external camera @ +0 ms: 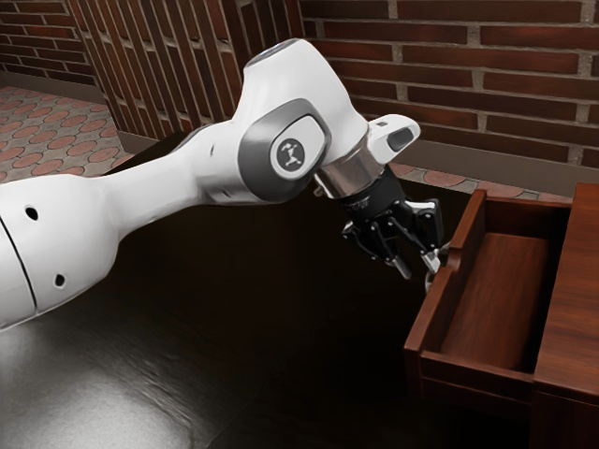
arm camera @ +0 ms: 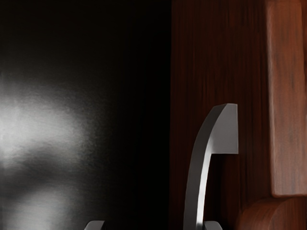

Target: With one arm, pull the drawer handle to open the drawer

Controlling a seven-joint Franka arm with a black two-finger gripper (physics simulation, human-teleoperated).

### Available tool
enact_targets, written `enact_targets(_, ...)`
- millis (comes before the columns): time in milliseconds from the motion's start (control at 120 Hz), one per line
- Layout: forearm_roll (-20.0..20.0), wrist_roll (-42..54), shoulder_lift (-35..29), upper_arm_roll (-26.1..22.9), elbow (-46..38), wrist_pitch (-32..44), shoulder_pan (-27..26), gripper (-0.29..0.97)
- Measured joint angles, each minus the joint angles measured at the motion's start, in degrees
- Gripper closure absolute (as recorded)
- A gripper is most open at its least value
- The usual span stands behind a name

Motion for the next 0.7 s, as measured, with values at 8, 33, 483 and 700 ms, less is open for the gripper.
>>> enact_targets(8,0.0,0.0,0.0,0.0,0.0,0.0,0.0,0.48)
enact_targets(33,0.0,0.1,-0.1,0.0,-0.2,0.0,0.1,0.48)
enact_targets(483,0.1,1.8,-1.6,0.1,-2.0,0.0,2.2,0.48)
enact_targets(700,0.1,2.5,-2.7,0.3,-3.2,0.0,3.0,0.48)
